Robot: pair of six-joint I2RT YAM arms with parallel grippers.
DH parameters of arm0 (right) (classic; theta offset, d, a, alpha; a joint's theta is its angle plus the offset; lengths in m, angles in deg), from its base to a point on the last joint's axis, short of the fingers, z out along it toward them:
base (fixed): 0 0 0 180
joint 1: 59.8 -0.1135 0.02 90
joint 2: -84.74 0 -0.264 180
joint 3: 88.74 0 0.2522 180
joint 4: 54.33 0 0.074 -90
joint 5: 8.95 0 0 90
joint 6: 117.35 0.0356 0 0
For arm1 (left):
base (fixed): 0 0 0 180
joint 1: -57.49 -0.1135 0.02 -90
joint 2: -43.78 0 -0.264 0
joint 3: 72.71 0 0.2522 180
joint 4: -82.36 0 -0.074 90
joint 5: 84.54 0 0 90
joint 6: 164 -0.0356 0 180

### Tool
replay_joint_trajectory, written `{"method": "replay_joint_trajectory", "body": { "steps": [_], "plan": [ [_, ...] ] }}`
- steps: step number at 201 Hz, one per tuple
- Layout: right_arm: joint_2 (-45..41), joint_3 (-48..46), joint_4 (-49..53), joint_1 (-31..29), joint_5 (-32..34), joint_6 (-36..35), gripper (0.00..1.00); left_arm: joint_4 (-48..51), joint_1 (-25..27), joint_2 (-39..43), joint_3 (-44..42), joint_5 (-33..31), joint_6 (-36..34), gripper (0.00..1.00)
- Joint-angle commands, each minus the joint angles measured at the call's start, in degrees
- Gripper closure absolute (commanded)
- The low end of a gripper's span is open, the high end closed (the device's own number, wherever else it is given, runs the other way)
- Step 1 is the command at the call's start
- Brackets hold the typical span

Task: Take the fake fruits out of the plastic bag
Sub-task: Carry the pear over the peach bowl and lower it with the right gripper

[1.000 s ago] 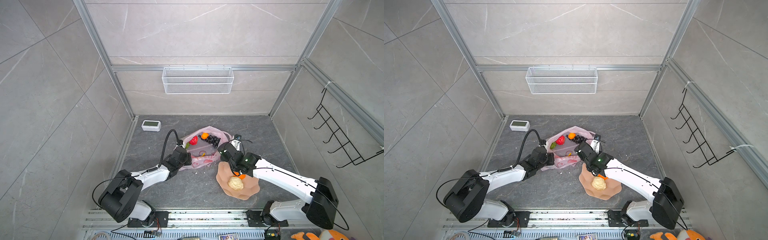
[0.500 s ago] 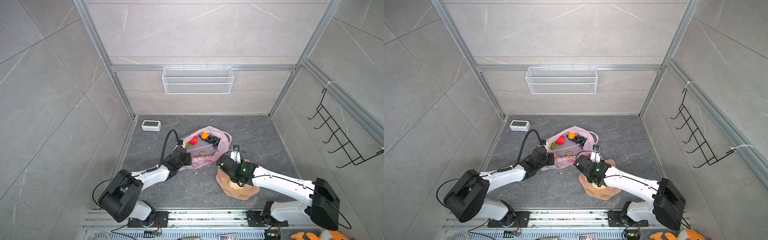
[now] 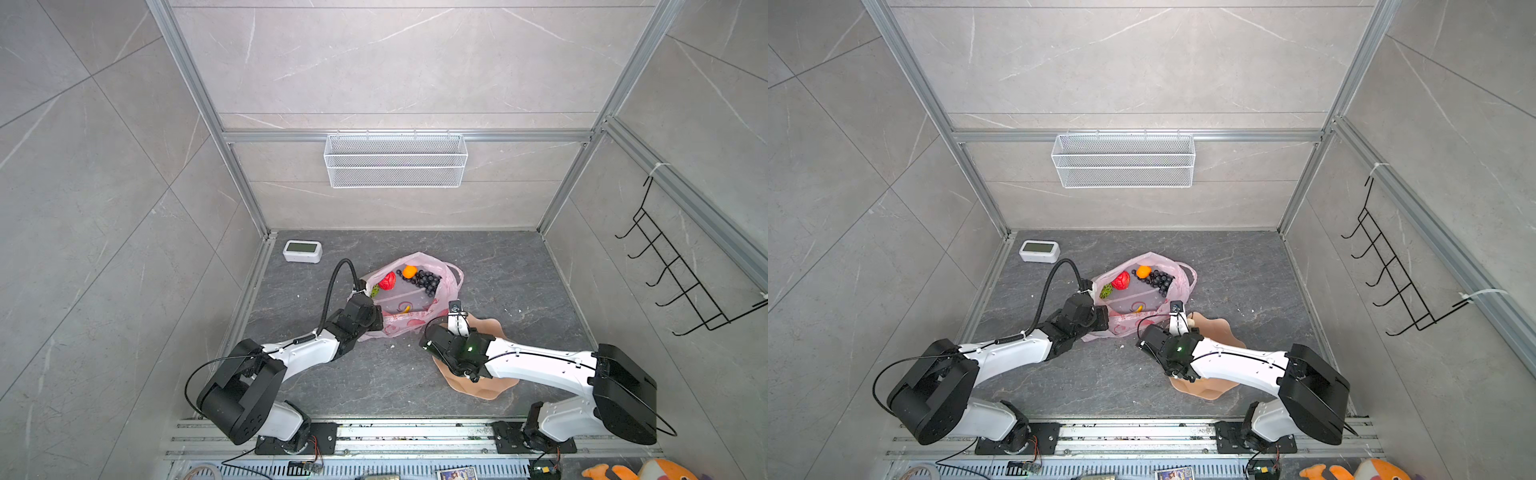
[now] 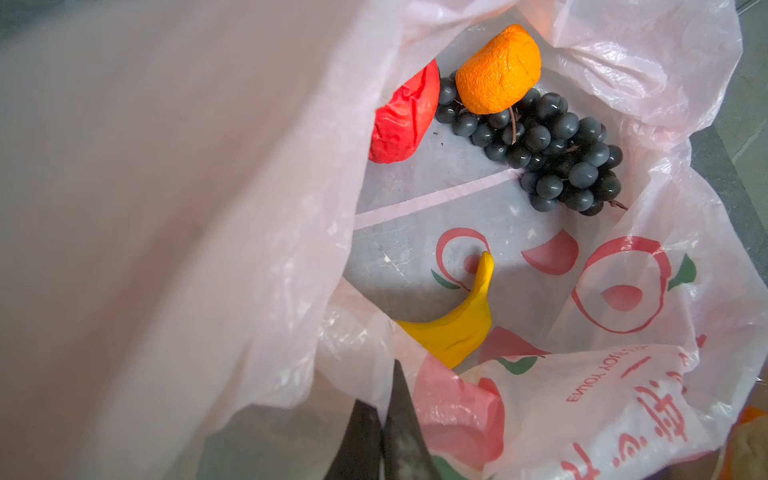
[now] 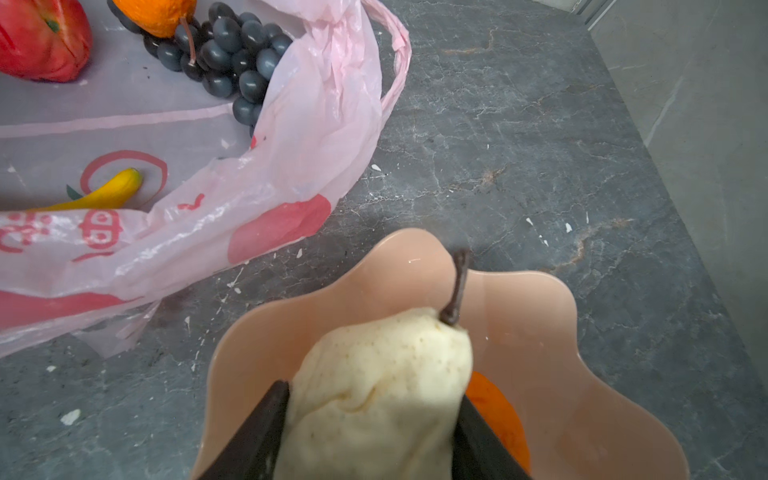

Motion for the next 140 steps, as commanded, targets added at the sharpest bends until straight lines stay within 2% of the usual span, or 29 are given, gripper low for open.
{"method": "replay_joint_trajectory", "body": {
  "steps": [1, 77, 140],
  "plan": [
    [1.7, -0.8, 1.3, -0.6, 2.6, 2.4, 0.50, -1.6, -0.3, -0.2, 0.9, -0.6, -0.3, 0.95],
    [5.5, -0.6, 5.5, -2.6, 4.6, 5.9, 0.49, -1.4, -0.4, -0.2, 0.8, -0.7, -0.4, 0.95],
    [6.8, -1.0, 11.5, -3.6, 6.3, 13.0, 0.48, -1.3, -0.4, 0.2, 0.7, -0.9, -0.5, 0.95]
  ]
}}
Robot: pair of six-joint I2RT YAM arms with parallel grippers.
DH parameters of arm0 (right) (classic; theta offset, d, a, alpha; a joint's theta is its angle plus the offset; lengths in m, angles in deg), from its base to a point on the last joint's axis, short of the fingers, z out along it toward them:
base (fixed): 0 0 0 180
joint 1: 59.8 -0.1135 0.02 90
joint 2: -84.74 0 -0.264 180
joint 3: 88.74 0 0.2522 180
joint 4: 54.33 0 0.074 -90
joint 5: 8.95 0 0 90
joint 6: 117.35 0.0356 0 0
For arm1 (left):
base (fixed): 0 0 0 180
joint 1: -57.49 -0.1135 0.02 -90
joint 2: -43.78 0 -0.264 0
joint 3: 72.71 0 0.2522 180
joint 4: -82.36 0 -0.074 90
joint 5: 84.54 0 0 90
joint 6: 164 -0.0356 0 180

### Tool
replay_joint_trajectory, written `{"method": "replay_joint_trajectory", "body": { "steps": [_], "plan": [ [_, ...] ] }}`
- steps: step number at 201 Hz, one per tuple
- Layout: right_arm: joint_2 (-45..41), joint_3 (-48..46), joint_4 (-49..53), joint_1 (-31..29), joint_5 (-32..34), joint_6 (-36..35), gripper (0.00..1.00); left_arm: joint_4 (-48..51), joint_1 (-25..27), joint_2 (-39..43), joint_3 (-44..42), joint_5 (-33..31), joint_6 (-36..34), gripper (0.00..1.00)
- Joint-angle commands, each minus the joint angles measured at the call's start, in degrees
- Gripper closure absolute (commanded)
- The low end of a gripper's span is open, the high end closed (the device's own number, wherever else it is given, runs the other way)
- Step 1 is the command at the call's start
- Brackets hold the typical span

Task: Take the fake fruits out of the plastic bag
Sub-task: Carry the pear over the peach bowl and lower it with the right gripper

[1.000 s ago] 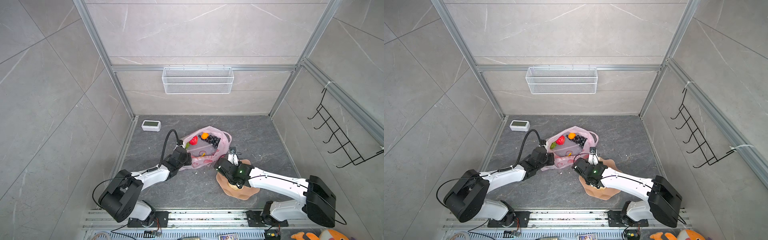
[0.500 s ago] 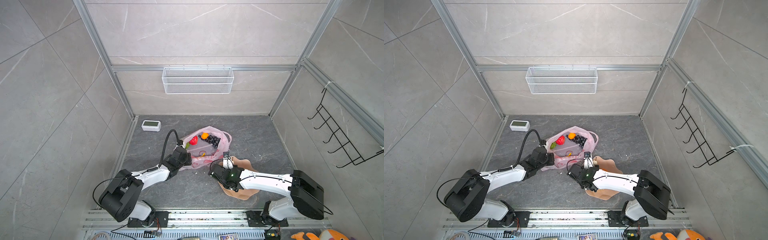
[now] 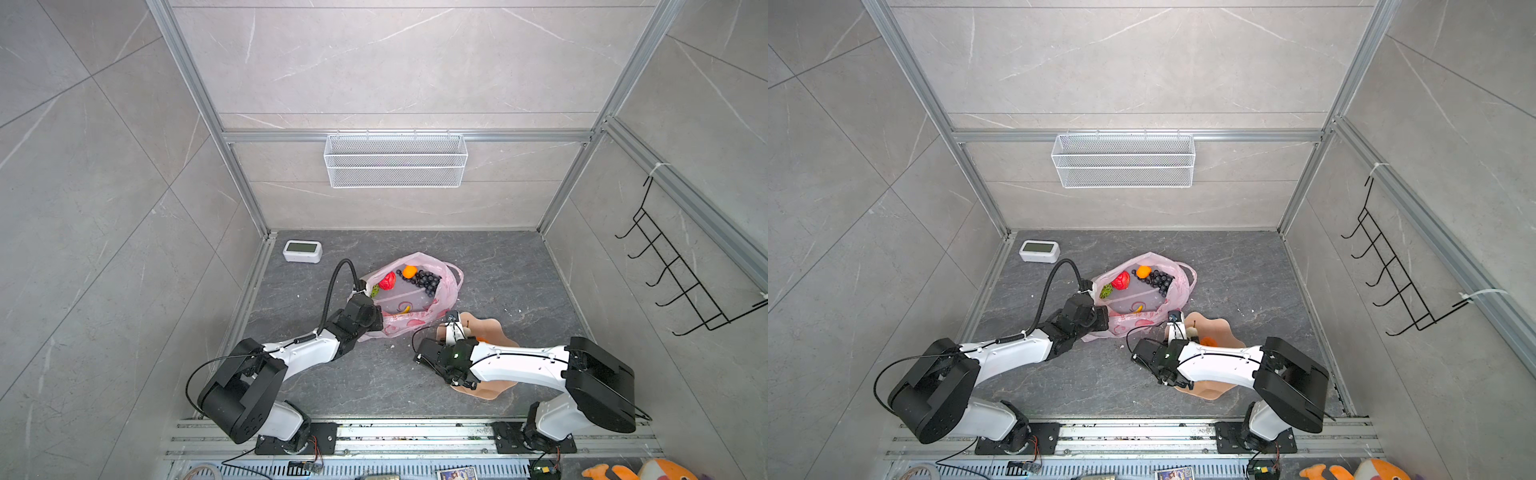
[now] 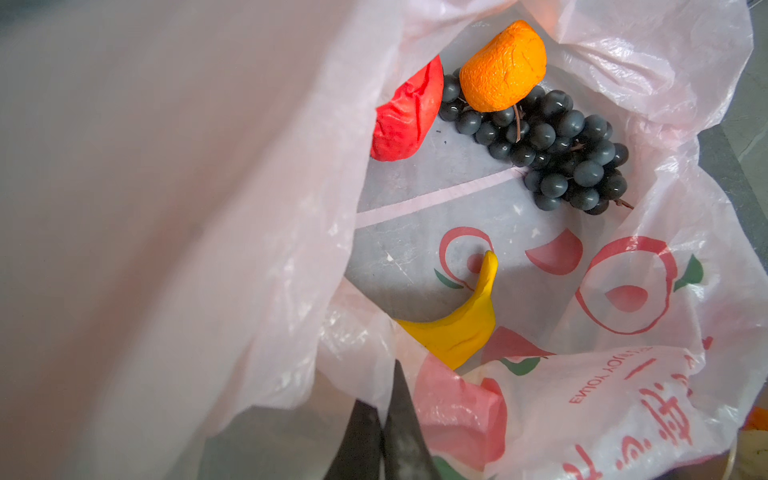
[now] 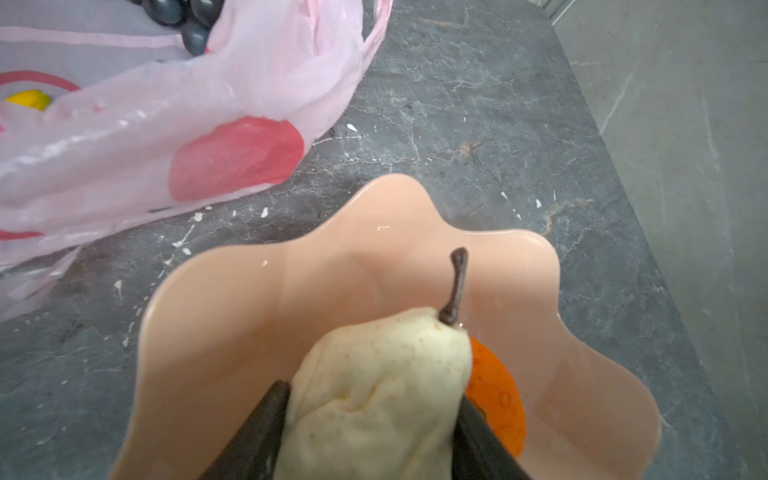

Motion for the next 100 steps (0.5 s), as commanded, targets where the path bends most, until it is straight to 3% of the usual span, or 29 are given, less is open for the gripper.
{"method": "replay_joint_trajectory", "body": {
  "steps": [1, 72, 100],
  "plan": [
    [1.0, -0.9, 4.7, -0.4, 2.5, 4.2, 0.48, -1.3, -0.4, 0.5, 0.8, -0.7, -0.4, 0.95],
    [4.4, 0.1, 4.2, -0.4, 2.2, 4.6, 0.44, -1.2, -0.5, 0.7, 0.6, -0.9, -0.5, 0.95],
    [4.6, 0.1, 3.8, -0.4, 1.9, 4.6, 0.35, -1.2, -0.5, 0.6, 0.7, -0.8, -0.5, 0.94]
  ]
}}
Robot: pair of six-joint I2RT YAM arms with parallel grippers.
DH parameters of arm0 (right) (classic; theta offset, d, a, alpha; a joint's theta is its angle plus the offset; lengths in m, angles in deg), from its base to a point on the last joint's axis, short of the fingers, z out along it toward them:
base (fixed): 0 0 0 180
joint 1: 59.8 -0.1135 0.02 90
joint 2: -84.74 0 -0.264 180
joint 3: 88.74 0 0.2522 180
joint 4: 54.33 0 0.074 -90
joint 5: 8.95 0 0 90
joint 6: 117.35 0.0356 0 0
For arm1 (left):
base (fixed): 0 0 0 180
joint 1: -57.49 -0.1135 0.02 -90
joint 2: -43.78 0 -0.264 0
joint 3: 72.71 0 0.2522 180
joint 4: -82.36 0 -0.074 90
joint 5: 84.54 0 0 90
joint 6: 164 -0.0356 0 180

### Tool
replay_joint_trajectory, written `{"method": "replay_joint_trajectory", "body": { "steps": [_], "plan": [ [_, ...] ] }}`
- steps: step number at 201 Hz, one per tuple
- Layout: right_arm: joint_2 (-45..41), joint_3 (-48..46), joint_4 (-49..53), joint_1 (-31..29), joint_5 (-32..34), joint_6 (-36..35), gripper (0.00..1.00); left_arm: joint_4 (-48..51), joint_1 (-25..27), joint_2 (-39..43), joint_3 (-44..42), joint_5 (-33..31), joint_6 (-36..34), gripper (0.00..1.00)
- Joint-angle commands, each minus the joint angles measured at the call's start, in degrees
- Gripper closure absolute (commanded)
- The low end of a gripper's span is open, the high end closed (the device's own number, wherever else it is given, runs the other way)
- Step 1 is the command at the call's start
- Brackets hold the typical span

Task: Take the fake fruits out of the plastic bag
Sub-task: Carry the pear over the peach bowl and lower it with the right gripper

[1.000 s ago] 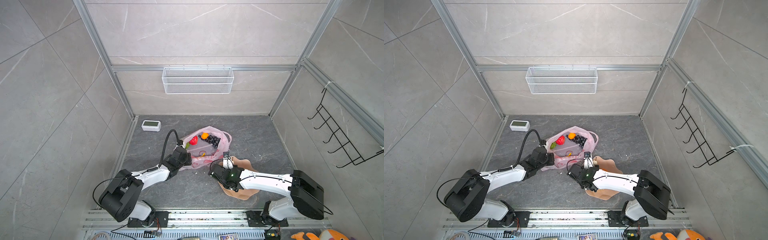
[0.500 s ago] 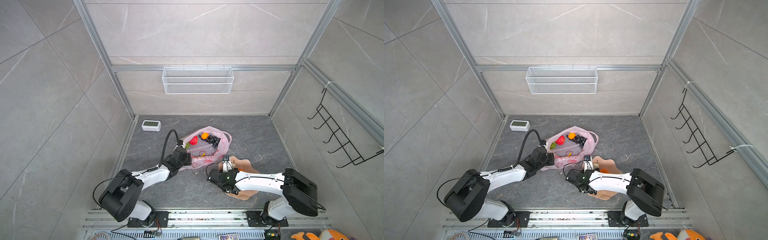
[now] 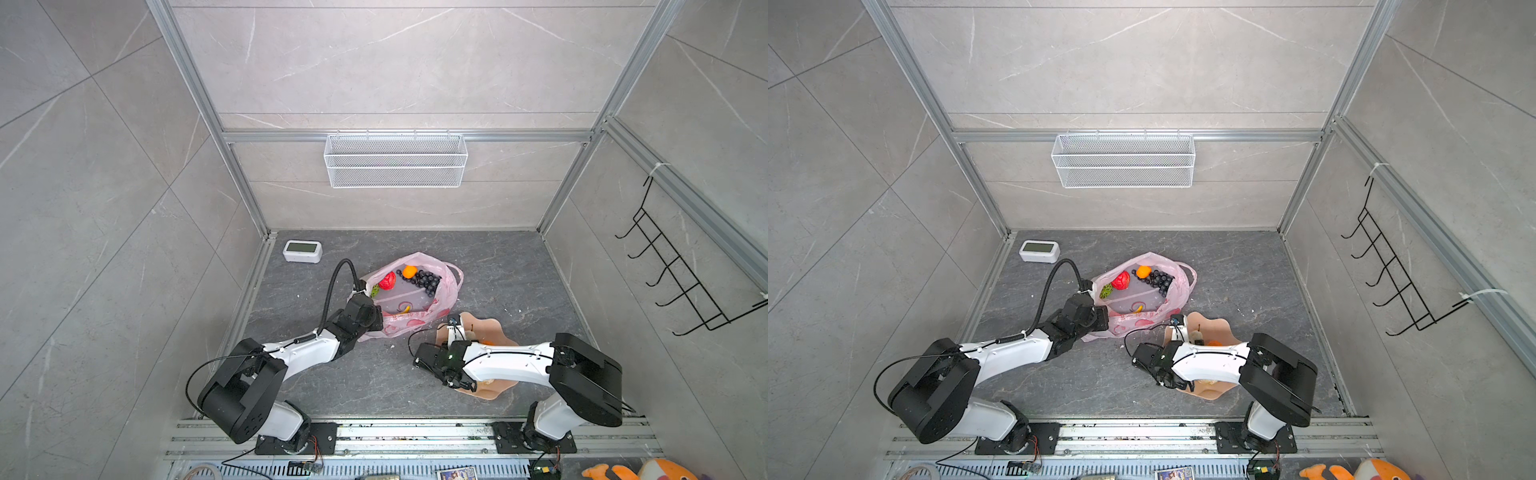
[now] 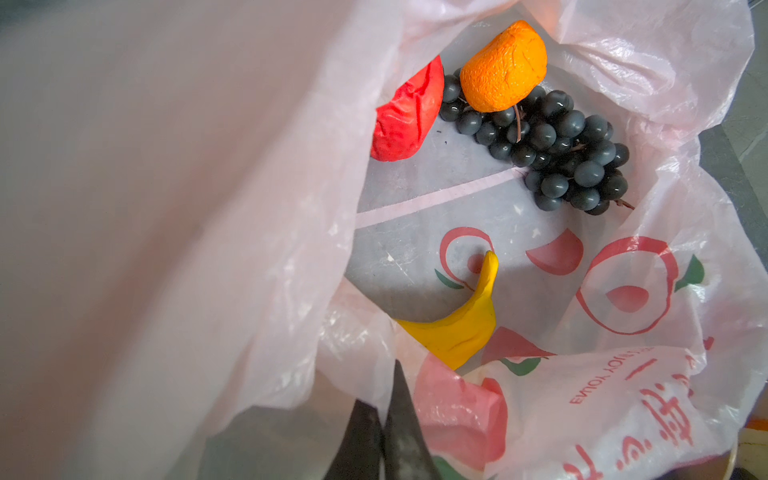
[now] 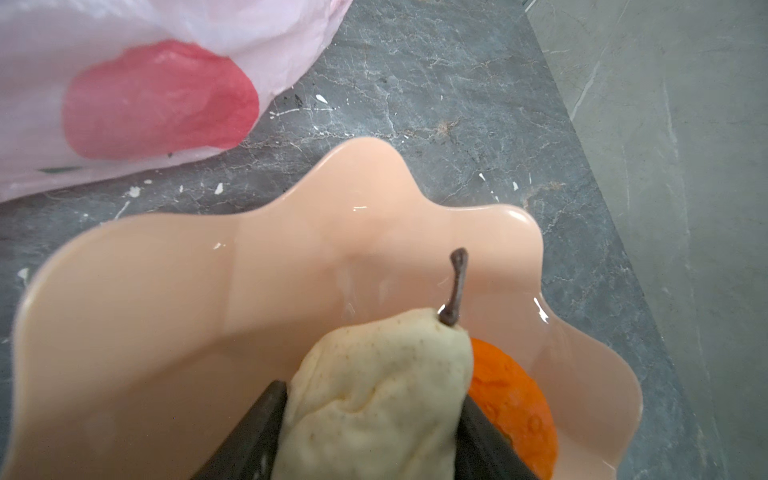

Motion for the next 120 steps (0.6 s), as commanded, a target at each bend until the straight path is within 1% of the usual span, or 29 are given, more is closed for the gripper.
{"method": "replay_joint_trajectory", "body": {
  "steps": [1, 13, 69, 120],
  "plan": [
    [0.5, 0.4, 1.5, -0.4, 0.8, 1.0, 0.35, -1.2, -0.5, 0.5, 0.7, -0.8, -0.5, 0.94],
    [0.2, 0.5, 1.4, -0.5, 0.8, 1.0, 0.31, -1.2, -0.6, 0.6, 0.7, -0.8, -0.5, 0.94],
    [-2.4, 0.9, 1.3, -0.5, -0.4, 0.8, 0.21, -1.2, -0.5, 0.5, 0.8, -0.7, -0.5, 0.94],
    [-5.9, 1.2, 1.7, -0.5, -1.3, 0.3, 0.18, -1.2, -0.5, 0.5, 0.7, -0.7, -0.5, 0.94]
  ]
}}
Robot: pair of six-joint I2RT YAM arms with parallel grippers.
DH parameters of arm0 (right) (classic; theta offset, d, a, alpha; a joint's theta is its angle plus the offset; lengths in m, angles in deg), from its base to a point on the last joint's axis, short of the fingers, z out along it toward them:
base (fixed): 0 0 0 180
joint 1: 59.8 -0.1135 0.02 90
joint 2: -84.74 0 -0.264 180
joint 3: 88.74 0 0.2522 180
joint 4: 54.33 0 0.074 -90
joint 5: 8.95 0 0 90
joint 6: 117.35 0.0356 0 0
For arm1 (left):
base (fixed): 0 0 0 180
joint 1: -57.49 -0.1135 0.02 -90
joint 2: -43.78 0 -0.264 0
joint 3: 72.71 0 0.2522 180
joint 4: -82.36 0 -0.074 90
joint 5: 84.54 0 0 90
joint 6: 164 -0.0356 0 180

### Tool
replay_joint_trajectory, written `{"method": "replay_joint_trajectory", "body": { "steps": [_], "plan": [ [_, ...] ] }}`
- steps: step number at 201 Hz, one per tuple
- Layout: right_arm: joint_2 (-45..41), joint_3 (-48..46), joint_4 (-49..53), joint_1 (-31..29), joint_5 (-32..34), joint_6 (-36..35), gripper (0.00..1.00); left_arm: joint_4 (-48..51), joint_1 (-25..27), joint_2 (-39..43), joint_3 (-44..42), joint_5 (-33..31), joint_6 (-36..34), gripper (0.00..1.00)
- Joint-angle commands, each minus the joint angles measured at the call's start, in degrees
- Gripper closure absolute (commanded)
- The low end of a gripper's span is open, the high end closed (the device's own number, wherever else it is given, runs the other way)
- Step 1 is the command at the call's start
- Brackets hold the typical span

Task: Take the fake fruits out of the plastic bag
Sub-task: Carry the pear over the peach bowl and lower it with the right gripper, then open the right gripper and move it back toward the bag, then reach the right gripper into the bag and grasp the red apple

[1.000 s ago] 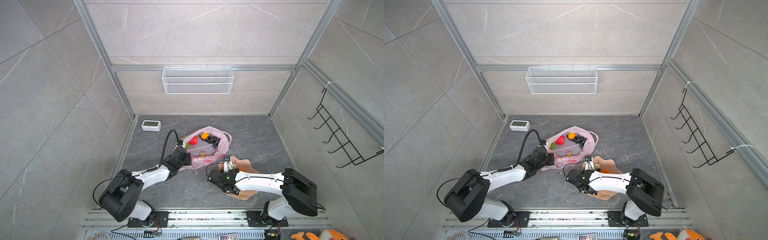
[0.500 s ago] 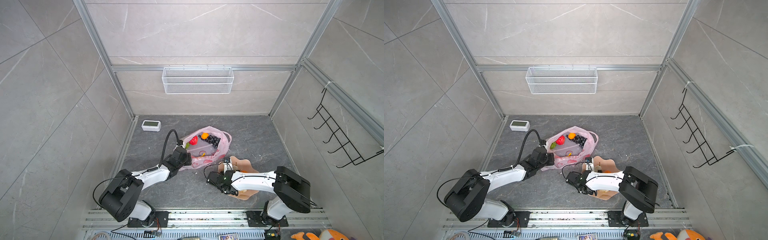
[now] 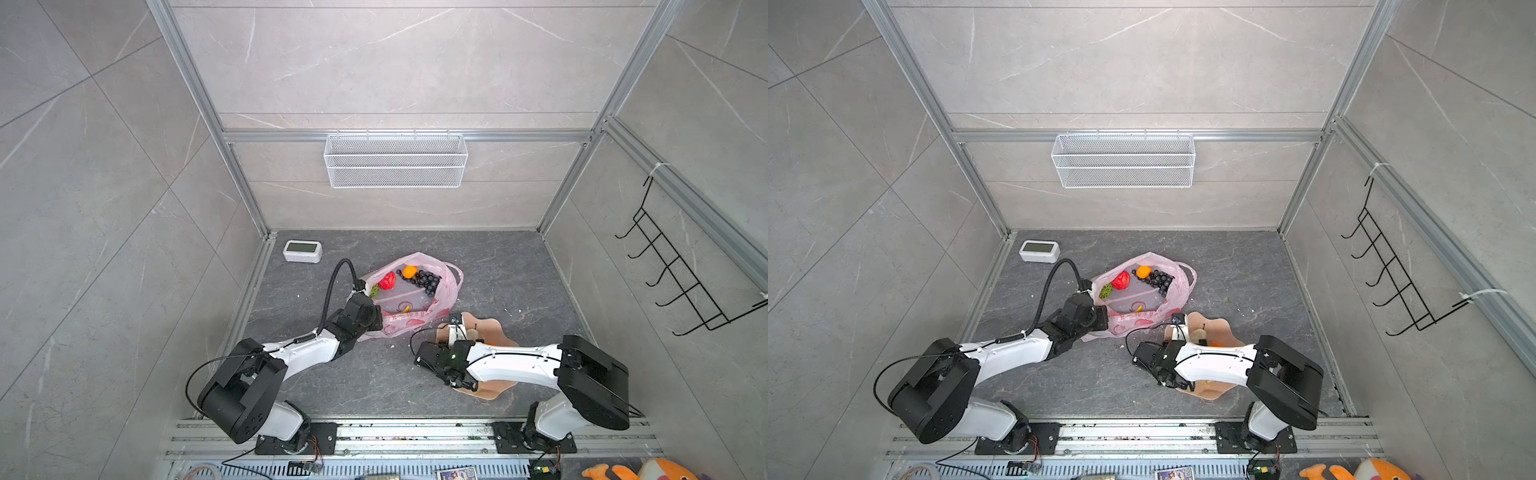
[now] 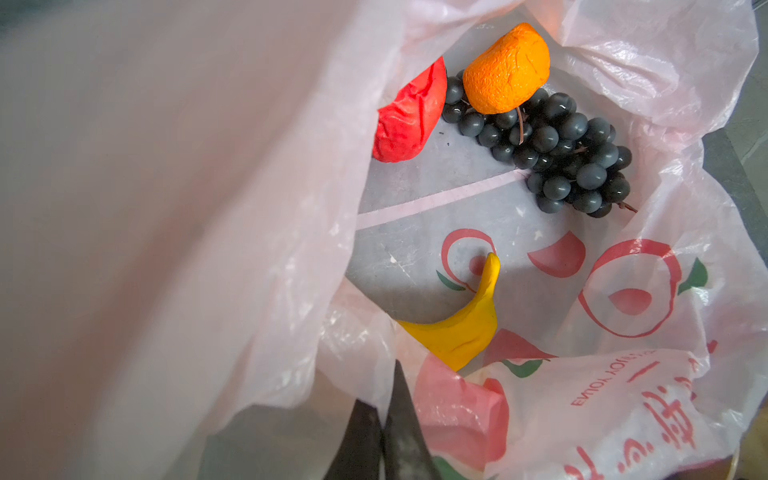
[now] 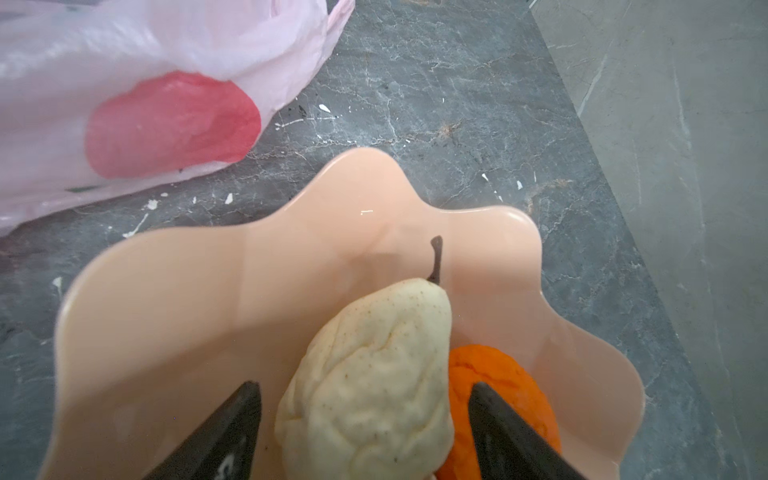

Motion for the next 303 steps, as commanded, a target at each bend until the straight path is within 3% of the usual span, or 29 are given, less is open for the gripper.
{"method": "replay_joint_trajectory", "body": {
  "steps": [1, 61, 89, 109, 194, 233, 303],
  "plan": [
    [-2.9, 1.2, 1.6, -0.4, -0.6, 0.0, 0.18, -1.2, -0.3, 0.6, 0.8, -0.6, -0.4, 0.94],
    [-14.5, 5.3, 1.2, -0.4, -2.7, -4.8, 0.18, -1.2, -0.3, 0.0, 1.1, -0.1, -0.3, 0.94],
    [-16.5, 6.4, -2.9, 0.2, -2.4, -8.5, 0.18, -1.0, -0.3, -0.2, 1.2, 0.2, -0.3, 0.94],
    [-15.4, 8.4, -6.5, 2.1, -5.6, -11.9, 0.19, -1.0, -0.3, -0.4, 1.2, 0.4, -0.1, 0.94],
    [4.1, 24.1, -19.1, 16.0, -37.6, -15.6, 0.20, -1.9, -0.5, 4.0, -1.7, -2.5, 2.0, 0.93],
    [16.2, 33.7, -21.7, 18.2, -42.9, -15.1, 0.22, -2.5, -0.7, 6.9, -3.5, -4.4, 2.3, 0.93],
    [29.8, 44.6, -23.9, 18.8, -43.5, -14.3, 0.27, -3.7, -0.6, 8.7, -4.9, -5.8, 2.0, 0.95]
  ]
}}
